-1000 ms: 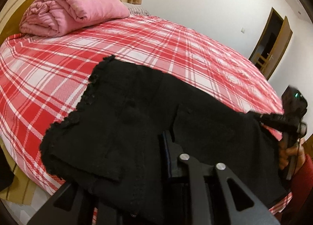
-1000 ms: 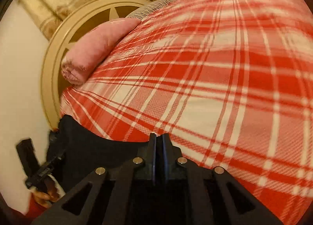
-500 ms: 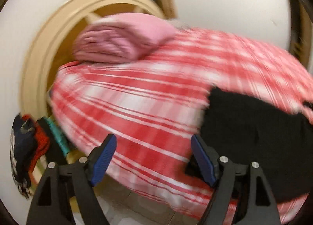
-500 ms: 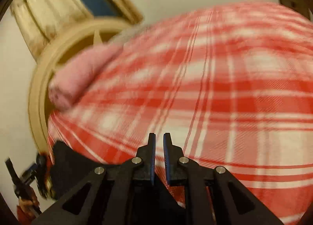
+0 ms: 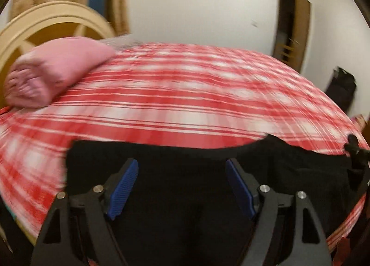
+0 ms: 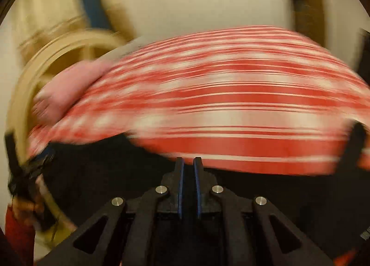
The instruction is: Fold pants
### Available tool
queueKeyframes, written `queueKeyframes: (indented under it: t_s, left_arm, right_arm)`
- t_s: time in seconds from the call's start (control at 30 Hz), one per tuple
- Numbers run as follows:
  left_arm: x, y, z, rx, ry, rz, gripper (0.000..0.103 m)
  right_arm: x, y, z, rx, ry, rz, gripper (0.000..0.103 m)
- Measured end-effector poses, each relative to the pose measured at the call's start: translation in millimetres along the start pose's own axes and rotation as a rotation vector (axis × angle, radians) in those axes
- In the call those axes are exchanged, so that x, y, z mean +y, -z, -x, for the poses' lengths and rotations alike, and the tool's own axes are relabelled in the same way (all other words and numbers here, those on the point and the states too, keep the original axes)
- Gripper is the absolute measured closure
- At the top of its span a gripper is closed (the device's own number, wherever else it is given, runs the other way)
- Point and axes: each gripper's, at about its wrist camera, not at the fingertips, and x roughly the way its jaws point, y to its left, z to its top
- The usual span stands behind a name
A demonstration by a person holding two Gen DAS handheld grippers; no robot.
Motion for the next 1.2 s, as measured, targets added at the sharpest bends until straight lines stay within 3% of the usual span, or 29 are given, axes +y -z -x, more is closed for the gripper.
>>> queueKeyframes:
  t_s: [0.03,0.07,0.1,0.2,0.33,0.47,0.53,0.57,0.77,0.93,1.2]
  left_arm:
    - [-9,1,-7,0.013,0.009,-0.011,0.022]
    - [-19,3,-17,0.036,-0.004,-0.034,0.022]
    - [-29,6,-22,0.054,-0.021,-0.048,0.022]
    - [-41,18,-34,0.101,-0.063,-0.053,0.022]
    - [-47,27,-39,0.105,-0.119,-0.067,0.018]
    - [-43,29,-38,0.117,-0.13,-0.024,0.01]
    - [-40,29,-43,0.126,-0.125,0.011,0.008]
    - [-39,29,-44,0.127,-0.122,0.019,0.008]
    - [-40,30,-46,0.127,-0.127,0.019,0.006]
    - [-40,29,-47,0.131,-0.121,0.015,0.005]
    - [-39,28,-49,0.136,-0.113,0.007,0.003]
  right_arm:
    - [-29,-6,4,-0.005,0.064,-0.065,0.066]
    - [-57,-11,8,-0.017,0.122,-0.13,0.038]
    - [-78,-16,10,-0.032,0.164,-0.179,0.028]
    - [-123,-32,5,-0.015,0.216,-0.262,0.028]
    - [-130,-45,-30,0.079,0.255,-0.2,0.028]
    - [-130,-32,-57,0.179,0.395,-0.187,0.028]
    - [-145,-23,-51,0.15,0.348,-0.252,0.064]
    - [-154,-20,-46,0.147,0.289,-0.291,0.098]
    - [-167,-2,23,-0.01,0.243,-0.361,0.099]
    - [-184,30,96,-0.175,0.217,-0.524,0.099]
    - [-222,81,136,-0.184,0.301,-0.69,0.098]
